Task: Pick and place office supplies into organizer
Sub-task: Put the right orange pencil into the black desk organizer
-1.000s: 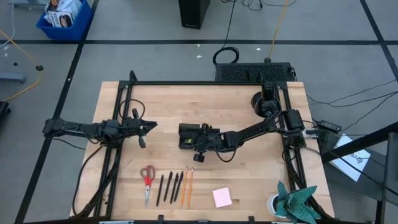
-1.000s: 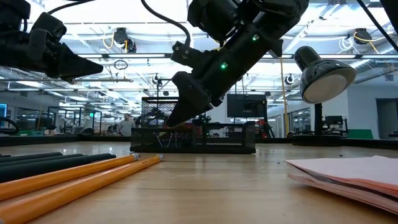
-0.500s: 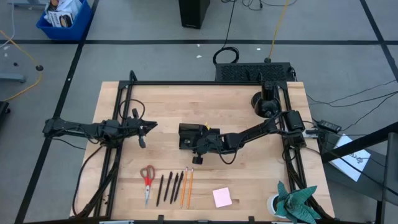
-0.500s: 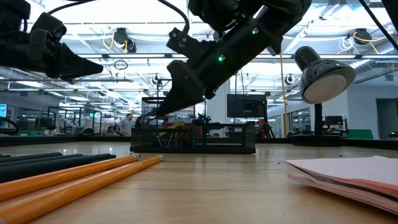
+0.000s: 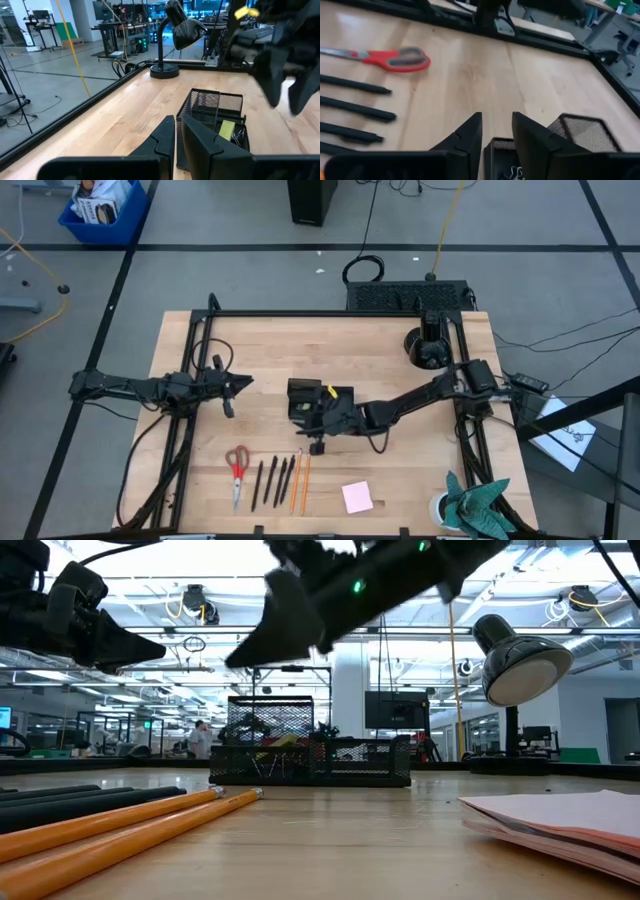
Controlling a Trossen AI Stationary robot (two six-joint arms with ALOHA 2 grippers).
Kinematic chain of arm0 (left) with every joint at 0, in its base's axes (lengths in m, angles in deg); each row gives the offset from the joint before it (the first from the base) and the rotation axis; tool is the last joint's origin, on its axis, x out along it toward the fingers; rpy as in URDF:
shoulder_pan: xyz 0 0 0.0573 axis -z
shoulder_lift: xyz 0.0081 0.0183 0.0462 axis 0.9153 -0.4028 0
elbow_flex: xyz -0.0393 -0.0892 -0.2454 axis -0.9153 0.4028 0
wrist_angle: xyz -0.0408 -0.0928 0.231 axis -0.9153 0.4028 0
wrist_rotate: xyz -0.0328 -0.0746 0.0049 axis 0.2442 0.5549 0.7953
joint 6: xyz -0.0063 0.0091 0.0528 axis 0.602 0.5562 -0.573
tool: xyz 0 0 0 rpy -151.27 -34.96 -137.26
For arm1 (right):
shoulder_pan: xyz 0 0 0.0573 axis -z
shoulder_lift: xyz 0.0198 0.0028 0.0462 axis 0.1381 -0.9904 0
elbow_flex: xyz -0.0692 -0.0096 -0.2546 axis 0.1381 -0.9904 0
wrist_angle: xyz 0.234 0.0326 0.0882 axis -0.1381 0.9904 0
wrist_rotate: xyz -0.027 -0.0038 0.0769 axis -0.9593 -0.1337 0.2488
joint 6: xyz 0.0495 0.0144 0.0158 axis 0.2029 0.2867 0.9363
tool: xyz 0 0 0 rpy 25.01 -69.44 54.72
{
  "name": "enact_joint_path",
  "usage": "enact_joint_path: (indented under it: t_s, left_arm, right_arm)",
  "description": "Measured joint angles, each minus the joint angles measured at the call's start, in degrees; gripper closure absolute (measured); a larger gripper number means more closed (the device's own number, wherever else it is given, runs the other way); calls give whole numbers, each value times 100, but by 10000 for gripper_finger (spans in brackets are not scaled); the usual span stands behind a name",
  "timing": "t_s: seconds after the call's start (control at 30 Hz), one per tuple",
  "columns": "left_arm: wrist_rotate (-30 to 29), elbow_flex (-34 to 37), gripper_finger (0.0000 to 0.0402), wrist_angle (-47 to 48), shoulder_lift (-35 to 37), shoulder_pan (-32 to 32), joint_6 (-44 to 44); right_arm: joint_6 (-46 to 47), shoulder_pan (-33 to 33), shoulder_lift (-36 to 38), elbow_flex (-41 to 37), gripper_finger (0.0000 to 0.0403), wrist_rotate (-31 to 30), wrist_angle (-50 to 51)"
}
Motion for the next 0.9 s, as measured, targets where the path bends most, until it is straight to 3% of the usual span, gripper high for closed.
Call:
enact_joint_path:
  t_s: [0.23, 0.37, 0.5, 0.9]
  left_arm:
    - [0, 0, 360, 7, 1, 2, -45]
    - [4, 0, 360, 13, 1, 0, -280]
    - [180, 0, 360, 28, 2, 0, -273]
    - [1300, -2, 360, 172, -1, 1, 343]
  right_arm:
    - [653, -301, 844, -4, 330, -276, 1248]
    - [727, -524, 1191, -363, 365, -303, 1237]
    - [520, -675, 1513, -1020, 398, -275, 455]
    - [570, -387, 3129, -3639, 401, -256, -2057]
